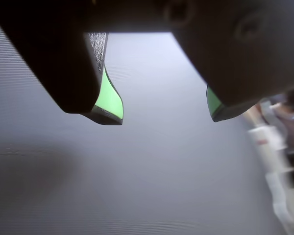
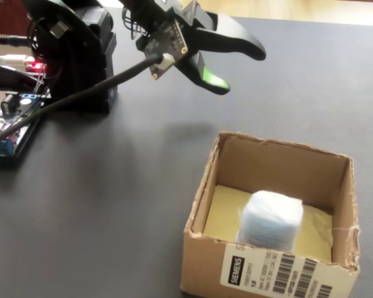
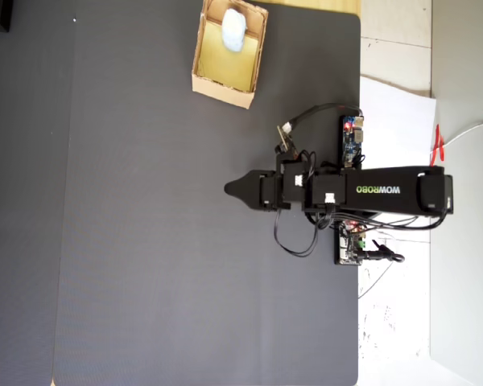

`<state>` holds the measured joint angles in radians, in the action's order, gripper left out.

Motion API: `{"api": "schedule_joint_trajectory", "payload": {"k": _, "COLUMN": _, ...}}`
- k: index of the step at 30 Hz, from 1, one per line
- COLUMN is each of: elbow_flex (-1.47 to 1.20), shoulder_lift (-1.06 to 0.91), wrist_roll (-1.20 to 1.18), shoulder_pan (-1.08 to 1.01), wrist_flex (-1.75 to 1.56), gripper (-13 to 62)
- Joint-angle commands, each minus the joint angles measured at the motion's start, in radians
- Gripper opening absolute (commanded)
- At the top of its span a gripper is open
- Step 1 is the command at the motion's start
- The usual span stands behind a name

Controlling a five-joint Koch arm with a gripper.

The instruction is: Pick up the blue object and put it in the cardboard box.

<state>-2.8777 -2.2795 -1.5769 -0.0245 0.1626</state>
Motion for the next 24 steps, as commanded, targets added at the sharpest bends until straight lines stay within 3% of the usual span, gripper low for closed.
{"api": "schedule_joint_trajectory", "payload": {"k": 1, "elbow_flex": -0.005, "shoulder_lift": -0.091, "wrist_roll": -0.026, "shoulder_pan": 0.002, "wrist_flex": -0.077, "gripper": 34.4}}
{"api": "schedule_joint_trajectory", "payload": {"k": 24, "elbow_flex": -0.236, "shoulder_lift": -0.087, "wrist_roll": -0.023, "shoulder_pan": -0.023, "wrist_flex": -0.110, "gripper": 34.1}}
